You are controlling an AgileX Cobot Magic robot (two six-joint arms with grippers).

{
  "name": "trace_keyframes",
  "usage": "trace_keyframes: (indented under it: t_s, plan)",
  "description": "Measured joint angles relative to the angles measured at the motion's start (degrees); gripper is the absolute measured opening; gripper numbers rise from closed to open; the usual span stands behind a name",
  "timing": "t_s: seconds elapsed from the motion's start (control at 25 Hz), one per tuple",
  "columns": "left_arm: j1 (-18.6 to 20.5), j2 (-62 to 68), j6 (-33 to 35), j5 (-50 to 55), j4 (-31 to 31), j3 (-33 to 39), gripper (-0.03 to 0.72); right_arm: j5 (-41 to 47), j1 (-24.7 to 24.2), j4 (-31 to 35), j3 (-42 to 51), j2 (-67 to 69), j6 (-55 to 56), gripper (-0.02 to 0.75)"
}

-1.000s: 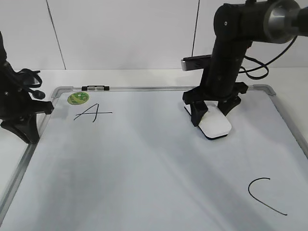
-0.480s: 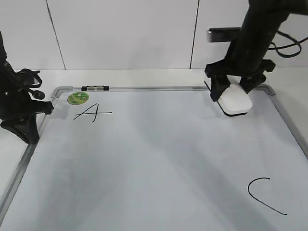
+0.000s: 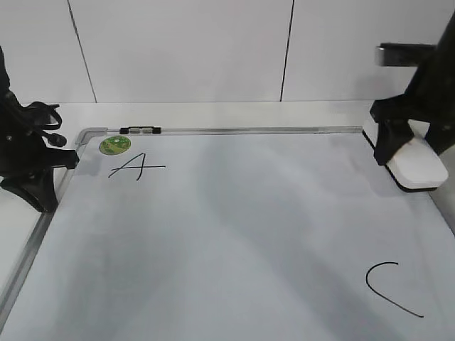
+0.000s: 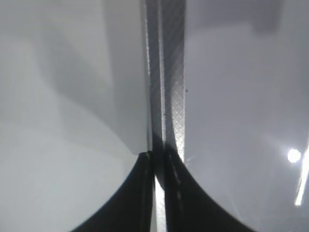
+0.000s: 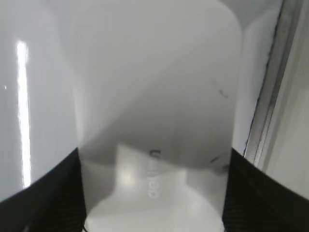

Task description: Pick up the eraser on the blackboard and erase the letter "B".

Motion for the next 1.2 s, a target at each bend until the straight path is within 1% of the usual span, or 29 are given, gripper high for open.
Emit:
trace_keyframes:
  t_s: [0.2,0.32,0.44,0.56,0.84,1.2]
  plan:
    - [0.00,0.00,0.00,0.00,0.00,0.00,0.021,-1.03,-0.36,-0.15,8.45,-2.87,-1.01,0.559]
    - [0.00,0.00,0.00,0.00,0.00,0.00,0.021,-2.97,-2.17,-0.15,12.12,-3.02,-1.50,0.559]
    - [0.00,0.00,0.00,0.00,0.00,0.00,0.021,-4.38,-4.22,-0.02,12.66,-3.02,-2.29,0.559]
    - [0.00,0.00,0.00,0.00,0.00,0.00,0.021,-6.27,-5.15,0.08,12.66,-3.02,-2.83,0.559]
    - [0.00,0.00,0.00,0.00,-0.11,0.00,0.020,-10.38,-5.25,0.08,12.66,-3.02,-3.19,0.559]
    - [0.00,0.00,0.00,0.00,-0.19,0.00,0.021,-11.08,-5.25,-1.47,12.66,-0.21,-3.28,0.559]
